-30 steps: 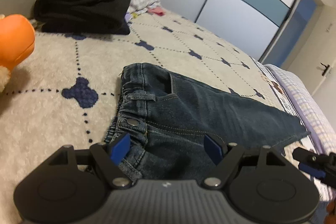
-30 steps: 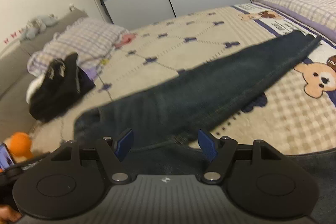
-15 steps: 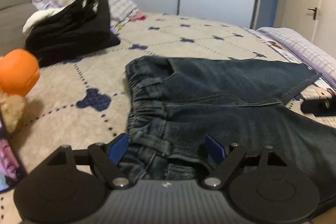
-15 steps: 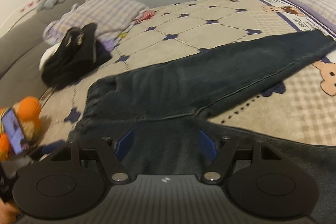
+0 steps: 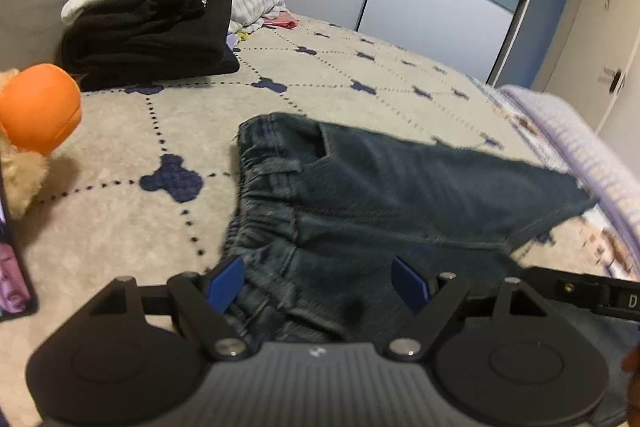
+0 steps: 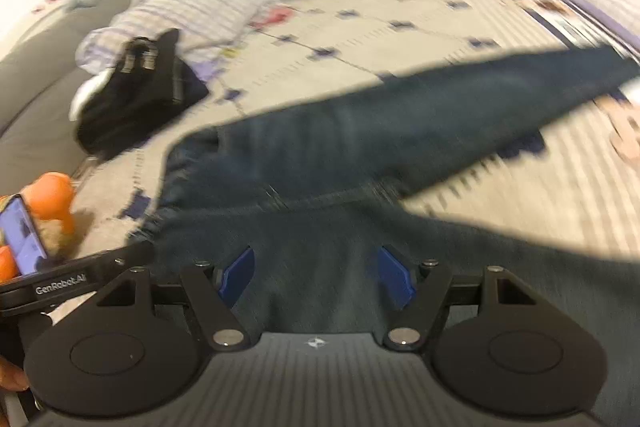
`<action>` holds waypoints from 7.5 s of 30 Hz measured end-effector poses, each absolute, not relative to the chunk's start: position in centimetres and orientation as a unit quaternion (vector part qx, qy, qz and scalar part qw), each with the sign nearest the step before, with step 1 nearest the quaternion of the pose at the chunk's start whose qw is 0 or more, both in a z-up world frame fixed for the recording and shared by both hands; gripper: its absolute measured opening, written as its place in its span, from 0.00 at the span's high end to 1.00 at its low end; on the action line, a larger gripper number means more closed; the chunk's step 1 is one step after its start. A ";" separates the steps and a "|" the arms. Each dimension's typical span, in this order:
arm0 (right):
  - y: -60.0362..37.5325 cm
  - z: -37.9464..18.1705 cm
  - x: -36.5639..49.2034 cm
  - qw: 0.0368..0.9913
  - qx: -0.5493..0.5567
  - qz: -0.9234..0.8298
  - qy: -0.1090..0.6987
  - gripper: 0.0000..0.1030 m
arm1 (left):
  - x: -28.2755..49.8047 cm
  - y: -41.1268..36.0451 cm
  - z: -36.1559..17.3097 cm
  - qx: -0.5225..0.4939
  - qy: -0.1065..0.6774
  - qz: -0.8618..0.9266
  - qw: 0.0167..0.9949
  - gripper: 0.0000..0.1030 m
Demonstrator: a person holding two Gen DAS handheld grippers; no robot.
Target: Fold clothes
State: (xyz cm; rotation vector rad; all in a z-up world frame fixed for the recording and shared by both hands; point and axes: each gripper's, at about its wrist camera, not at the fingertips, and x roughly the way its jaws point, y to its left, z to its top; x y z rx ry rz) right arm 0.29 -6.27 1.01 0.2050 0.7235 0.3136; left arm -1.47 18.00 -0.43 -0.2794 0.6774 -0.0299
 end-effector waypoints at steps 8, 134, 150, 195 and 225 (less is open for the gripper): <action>-6.3 2.5 5.4 0.905 0.100 0.278 0.307 0.30 | 1.4 18.2 -0.4 -0.181 0.335 -0.012 0.925 0.20; -10.2 -1.3 4.5 0.928 0.044 0.012 0.370 0.56 | -0.2 22.9 -1.8 -0.334 0.335 0.028 0.880 0.54; -12.3 3.2 -0.5 0.961 0.076 -0.038 0.263 0.92 | -2.5 24.0 0.1 -0.362 0.325 -0.011 0.873 0.72; -12.3 0.1 -9.4 0.952 0.078 -0.033 0.293 0.56 | -6.9 20.3 1.6 -0.223 0.304 -0.031 0.926 0.44; -15.4 -2.7 -2.1 0.930 0.099 -0.022 0.352 0.48 | -0.8 9.0 -2.1 -0.163 0.408 -0.177 0.881 0.26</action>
